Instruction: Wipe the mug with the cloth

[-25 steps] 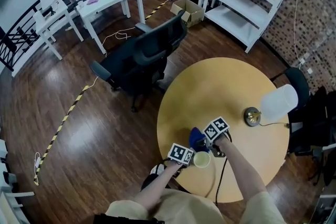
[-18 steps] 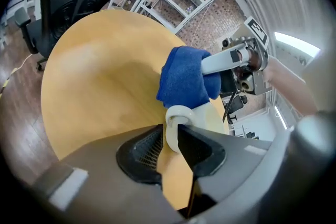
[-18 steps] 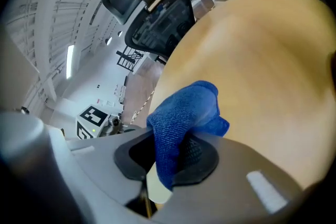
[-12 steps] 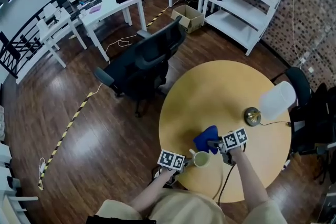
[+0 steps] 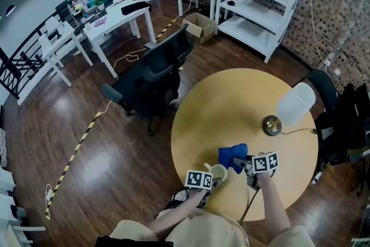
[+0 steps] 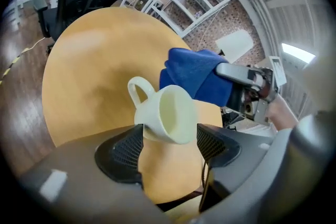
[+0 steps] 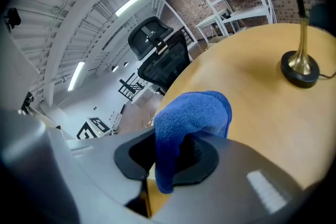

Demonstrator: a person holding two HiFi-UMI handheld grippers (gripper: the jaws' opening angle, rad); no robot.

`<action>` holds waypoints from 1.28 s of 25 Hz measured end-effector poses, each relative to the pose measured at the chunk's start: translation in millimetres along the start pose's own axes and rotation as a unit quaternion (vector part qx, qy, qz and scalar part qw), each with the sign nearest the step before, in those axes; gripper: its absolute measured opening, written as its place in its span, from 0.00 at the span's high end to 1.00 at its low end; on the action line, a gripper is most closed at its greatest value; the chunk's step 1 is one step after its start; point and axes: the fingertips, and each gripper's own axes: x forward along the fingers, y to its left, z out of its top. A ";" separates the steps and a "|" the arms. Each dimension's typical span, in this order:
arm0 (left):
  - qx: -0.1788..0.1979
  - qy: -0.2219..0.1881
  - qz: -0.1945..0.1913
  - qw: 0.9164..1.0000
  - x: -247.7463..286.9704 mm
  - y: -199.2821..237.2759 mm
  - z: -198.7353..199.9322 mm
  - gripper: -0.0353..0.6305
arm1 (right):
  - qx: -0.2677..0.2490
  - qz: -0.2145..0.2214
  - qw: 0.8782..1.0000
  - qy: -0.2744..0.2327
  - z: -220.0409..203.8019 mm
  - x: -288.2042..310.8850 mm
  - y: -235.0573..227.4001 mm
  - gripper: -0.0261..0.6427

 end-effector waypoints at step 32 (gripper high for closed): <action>0.340 0.080 0.130 0.928 4.1 -5.7 23.0 0.90 | -0.096 -0.045 0.994 0.006 -53.6 25.6 -5.3 0.88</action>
